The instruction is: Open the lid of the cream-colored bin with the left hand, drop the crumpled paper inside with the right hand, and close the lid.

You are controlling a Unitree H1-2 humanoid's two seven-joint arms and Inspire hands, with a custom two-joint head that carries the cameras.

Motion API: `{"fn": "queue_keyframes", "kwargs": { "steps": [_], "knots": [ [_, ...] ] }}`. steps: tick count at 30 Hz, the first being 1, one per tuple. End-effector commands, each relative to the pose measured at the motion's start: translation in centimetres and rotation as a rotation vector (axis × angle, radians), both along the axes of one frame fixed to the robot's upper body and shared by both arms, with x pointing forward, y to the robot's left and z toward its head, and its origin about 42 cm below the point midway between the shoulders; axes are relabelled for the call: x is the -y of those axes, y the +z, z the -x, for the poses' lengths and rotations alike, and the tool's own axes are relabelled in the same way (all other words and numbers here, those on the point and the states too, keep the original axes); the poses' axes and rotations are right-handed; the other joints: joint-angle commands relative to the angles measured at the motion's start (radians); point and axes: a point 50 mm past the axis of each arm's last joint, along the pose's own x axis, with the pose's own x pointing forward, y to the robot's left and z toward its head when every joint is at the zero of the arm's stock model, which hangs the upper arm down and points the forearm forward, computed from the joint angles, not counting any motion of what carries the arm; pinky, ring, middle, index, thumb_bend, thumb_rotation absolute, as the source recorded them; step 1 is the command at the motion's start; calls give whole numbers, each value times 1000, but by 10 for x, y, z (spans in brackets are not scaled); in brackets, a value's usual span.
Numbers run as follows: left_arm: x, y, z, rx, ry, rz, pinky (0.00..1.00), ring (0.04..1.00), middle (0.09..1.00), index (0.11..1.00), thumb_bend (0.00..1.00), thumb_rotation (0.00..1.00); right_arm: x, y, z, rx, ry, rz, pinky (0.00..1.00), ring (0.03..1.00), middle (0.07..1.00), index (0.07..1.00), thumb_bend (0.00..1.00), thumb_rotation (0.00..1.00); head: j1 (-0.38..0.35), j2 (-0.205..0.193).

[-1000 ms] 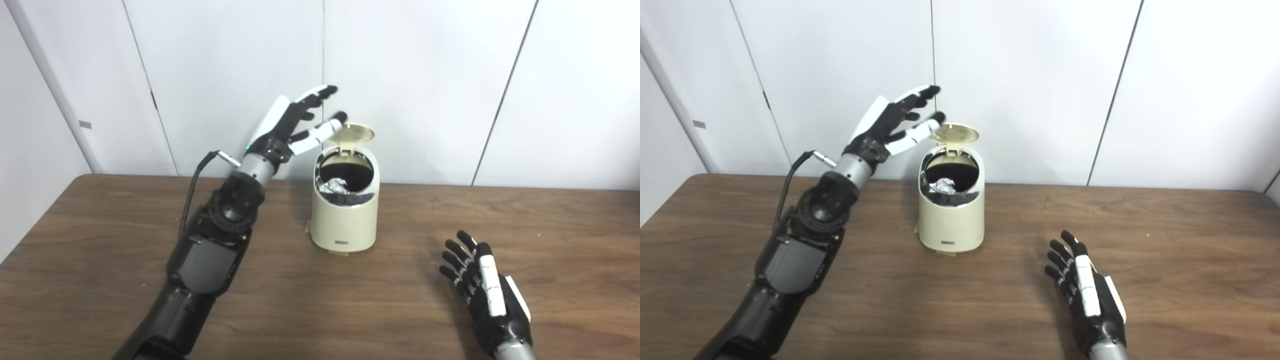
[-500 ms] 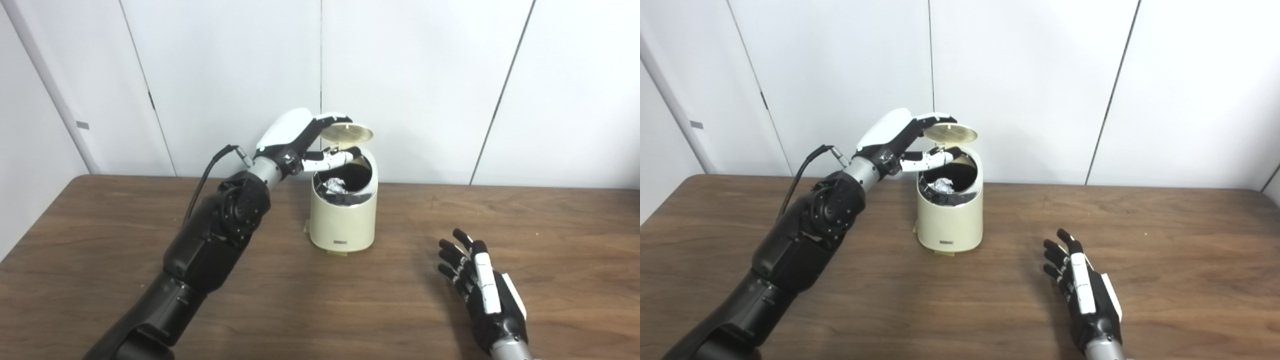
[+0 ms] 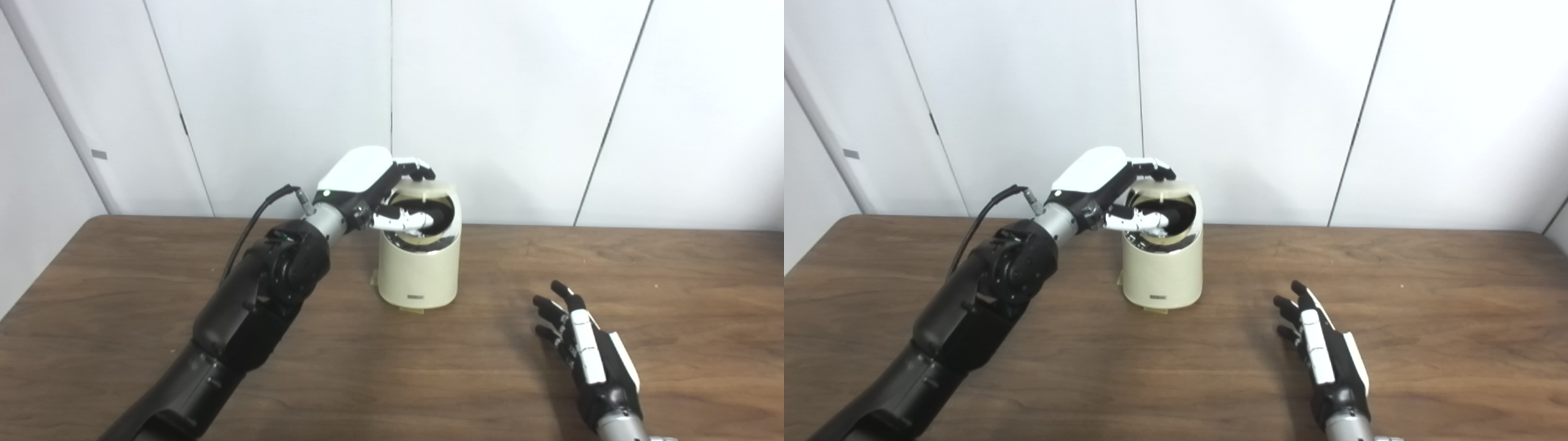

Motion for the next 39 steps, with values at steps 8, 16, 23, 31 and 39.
{"fn": "queue_keyframes", "kwargs": {
  "steps": [8, 16, 23, 31, 39],
  "knots": [
    [-7, 10, 12, 154, -45, -111, 715, 824, 801, 824, 622, 625, -4, 23, -6, 148, -2, 154, 764, 840, 821, 885, 591, 999, -10, 11],
    [-9, -2, 16, 176, -58, -193, 702, 819, 804, 827, 618, 680, -6, 25, -8, 143, -9, 152, 747, 832, 819, 879, 606, 999, -12, 15],
    [-11, -12, 14, 138, -47, -248, 740, 856, 817, 833, 629, 711, -8, 27, -12, 136, 0, 109, 773, 855, 829, 880, 622, 999, -19, 14],
    [-9, -19, 13, 167, -65, -351, 817, 866, 805, 809, 629, 721, -11, 31, -13, 139, -1, 87, 788, 861, 828, 882, 632, 989, -24, 22],
    [-3, -28, 15, 189, -86, -430, 836, 853, 790, 800, 636, 708, -11, 33, -12, 136, 0, 78, 801, 856, 826, 884, 624, 981, -28, 31]
  ]
}}
